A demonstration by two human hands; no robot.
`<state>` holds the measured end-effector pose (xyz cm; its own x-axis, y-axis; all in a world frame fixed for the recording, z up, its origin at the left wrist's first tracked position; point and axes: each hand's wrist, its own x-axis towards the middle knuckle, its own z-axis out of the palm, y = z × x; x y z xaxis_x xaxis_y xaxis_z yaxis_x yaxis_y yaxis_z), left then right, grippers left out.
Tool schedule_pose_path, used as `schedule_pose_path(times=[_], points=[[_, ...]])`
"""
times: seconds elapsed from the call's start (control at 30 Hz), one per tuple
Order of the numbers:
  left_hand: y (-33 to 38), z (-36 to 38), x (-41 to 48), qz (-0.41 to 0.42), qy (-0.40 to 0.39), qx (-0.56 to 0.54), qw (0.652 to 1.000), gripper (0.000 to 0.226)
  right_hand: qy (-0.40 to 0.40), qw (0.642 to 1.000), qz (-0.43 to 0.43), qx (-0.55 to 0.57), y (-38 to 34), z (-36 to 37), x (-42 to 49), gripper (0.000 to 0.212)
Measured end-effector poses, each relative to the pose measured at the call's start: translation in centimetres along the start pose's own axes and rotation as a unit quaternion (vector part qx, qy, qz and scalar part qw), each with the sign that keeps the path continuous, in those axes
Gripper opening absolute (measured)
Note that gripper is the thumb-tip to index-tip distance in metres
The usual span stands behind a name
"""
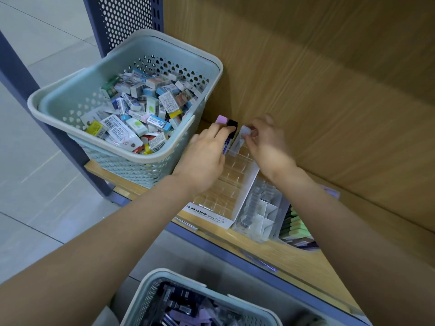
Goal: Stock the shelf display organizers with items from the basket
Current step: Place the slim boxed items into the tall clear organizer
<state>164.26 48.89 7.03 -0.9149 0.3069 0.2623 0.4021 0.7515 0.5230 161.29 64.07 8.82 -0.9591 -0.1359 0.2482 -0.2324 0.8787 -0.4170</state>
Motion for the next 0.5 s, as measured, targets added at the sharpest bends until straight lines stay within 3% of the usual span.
schedule_pose_path(times=[0.33,0.5], points=[[0.9,-1.0,-0.7,0.039,-0.014,0.082,0.996,0.056,-0.035,0.983,-0.028,-0.177,-1.8,-1.4,-2.3,0.034],[2.7,-2.2,-5.7,0.127,0.063,0.104,0.984,0.038,0.099,0.982,-0.098,-0.127,-3.1,-2.7,-8.9,0.029]])
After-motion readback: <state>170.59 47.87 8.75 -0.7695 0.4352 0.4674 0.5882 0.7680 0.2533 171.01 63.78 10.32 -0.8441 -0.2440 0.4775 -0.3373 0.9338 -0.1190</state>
